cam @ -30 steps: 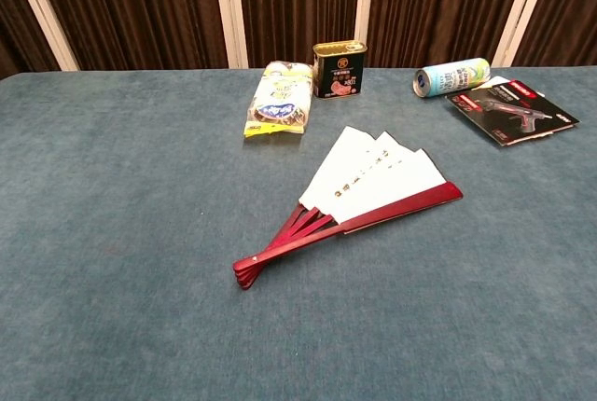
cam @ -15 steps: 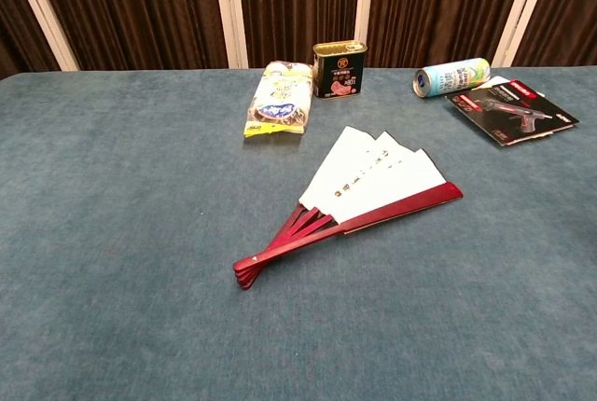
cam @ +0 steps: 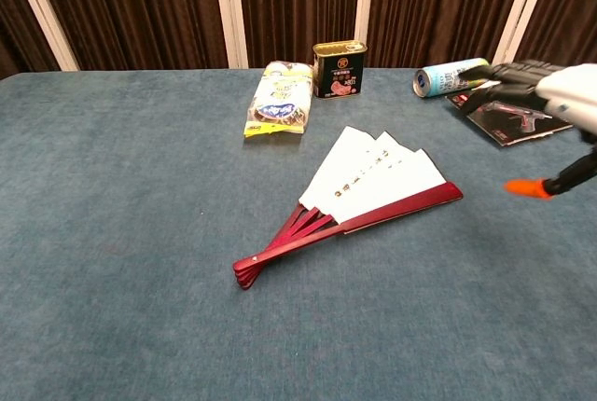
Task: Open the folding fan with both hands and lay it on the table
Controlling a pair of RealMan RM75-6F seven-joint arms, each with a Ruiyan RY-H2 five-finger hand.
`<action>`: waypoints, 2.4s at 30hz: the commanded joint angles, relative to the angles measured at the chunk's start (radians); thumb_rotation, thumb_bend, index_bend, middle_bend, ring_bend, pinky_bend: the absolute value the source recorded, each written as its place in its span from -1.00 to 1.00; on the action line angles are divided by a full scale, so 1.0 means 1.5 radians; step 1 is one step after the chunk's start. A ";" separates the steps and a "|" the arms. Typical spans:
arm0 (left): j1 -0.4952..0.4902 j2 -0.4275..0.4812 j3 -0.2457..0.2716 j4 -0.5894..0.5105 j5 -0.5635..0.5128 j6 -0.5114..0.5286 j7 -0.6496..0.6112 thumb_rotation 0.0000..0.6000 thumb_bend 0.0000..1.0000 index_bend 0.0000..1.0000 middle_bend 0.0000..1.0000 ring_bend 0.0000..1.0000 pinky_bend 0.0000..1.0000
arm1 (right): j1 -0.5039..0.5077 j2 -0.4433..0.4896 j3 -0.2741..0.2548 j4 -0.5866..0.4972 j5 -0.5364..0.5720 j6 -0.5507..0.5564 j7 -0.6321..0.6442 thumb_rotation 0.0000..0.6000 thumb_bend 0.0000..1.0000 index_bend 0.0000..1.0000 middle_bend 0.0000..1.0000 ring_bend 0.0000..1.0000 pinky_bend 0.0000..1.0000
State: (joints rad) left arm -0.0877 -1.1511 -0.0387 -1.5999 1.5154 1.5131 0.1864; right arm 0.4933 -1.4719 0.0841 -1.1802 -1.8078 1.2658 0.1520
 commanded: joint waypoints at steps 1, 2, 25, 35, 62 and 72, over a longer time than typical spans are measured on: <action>0.000 0.000 -0.001 0.001 -0.001 0.000 0.000 1.00 -1.00 -1.00 -1.00 -1.00 -1.00 | 0.032 -0.061 -0.004 0.059 -0.020 -0.003 0.031 1.00 -0.47 -0.44 -0.82 -0.92 -1.00; 0.000 -0.001 -0.001 0.001 -0.002 0.000 -0.001 1.00 -1.00 -1.00 -1.00 -1.00 -1.00 | 0.038 -0.079 -0.004 0.075 -0.019 -0.004 0.037 1.00 -0.47 -0.44 -0.82 -0.92 -1.00; -0.004 -0.002 -0.006 0.005 -0.016 -0.011 -0.011 1.00 -1.00 -1.00 -1.00 -1.00 -1.00 | 0.110 -0.288 0.002 0.314 0.027 -0.022 0.104 1.00 -0.47 -0.39 -0.82 -0.92 -1.00; -0.004 -0.002 -0.009 0.007 -0.019 -0.009 -0.014 1.00 -1.00 -1.00 -1.00 -1.00 -1.00 | 0.116 -0.333 -0.017 0.376 0.038 -0.021 0.123 1.00 -0.47 -0.34 -0.81 -0.92 -1.00; -0.004 -0.003 -0.012 0.010 -0.024 -0.008 -0.018 1.00 -1.00 -1.00 -1.00 -1.00 -1.00 | 0.114 -0.377 -0.046 0.381 0.053 0.002 0.124 1.00 -0.47 -0.20 -0.77 -0.92 -1.00; -0.004 -0.003 -0.013 0.010 -0.027 -0.008 -0.018 1.00 -1.00 -1.00 -1.00 -1.00 -1.00 | 0.119 -0.394 -0.047 0.396 0.061 0.003 0.126 1.00 -0.47 -0.11 -0.74 -0.91 -1.00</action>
State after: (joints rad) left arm -0.0931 -1.1559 -0.0580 -1.5843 1.4756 1.5013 0.1596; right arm 0.6714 -2.0627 0.0145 -0.5875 -1.7165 1.2705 0.3408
